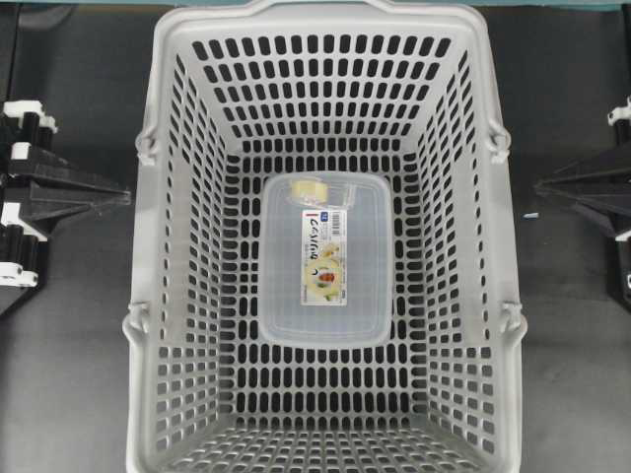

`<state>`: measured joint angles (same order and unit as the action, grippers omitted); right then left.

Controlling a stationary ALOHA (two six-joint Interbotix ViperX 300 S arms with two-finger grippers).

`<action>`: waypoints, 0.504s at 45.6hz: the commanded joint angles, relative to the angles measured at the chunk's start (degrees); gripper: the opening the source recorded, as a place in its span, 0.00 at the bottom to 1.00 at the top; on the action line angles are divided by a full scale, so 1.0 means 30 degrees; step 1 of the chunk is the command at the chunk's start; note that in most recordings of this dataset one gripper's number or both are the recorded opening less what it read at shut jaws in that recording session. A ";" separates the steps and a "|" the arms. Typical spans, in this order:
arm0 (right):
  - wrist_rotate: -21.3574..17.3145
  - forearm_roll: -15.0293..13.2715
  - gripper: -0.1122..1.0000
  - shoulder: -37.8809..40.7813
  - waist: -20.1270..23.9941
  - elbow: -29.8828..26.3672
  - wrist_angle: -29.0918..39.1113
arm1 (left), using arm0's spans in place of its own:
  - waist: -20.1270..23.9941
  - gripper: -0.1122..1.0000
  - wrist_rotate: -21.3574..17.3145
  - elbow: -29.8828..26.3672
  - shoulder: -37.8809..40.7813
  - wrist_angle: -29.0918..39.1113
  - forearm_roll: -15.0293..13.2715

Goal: Pick up the cellophane tape from the shopping basket with the left arm.
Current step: 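Move the left gripper over the basket toward the clear container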

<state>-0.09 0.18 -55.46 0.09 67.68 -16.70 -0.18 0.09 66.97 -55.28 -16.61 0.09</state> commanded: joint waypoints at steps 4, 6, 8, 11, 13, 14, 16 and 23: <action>-0.0176 0.0117 0.12 0.0088 0.0176 -0.0410 0.0059 | -0.0088 0.12 0.1025 -0.2314 0.0586 0.2314 0.0820; -0.0293 0.0117 0.11 0.0029 0.0205 -0.0410 0.0234 | -0.0176 0.10 0.1553 -0.3135 0.0908 0.3398 0.0820; -0.0410 0.0117 0.10 -0.0029 0.0234 -0.0410 0.0410 | -0.0205 0.10 0.1758 -0.3779 0.1201 0.4395 0.0820; -0.0645 0.0117 0.10 -0.0205 0.0234 -0.0469 0.0791 | -0.0264 0.10 0.2080 -0.4834 0.1787 0.6035 0.0820; -0.0762 0.0117 0.10 -0.0352 0.0234 -0.0469 0.0967 | -0.0322 0.10 0.2080 -0.5713 0.2344 0.7412 0.0820; -0.0791 0.0146 0.10 -0.0410 0.0234 -0.0498 0.1055 | -0.0381 0.10 0.2080 -0.6094 0.2578 0.7910 0.0820; -0.0938 0.0117 0.10 -0.0586 0.0234 -0.0557 0.1201 | -0.0469 0.10 0.2080 -0.6855 0.3164 0.8877 0.0820; -0.1260 0.0117 0.10 -0.1201 0.0264 -0.0703 0.1553 | -0.0674 0.10 0.2051 -0.9639 0.5742 1.2188 0.0820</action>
<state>-3.52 0.35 -58.54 0.70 67.06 -12.39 -1.76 6.24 43.68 -42.01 15.03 2.37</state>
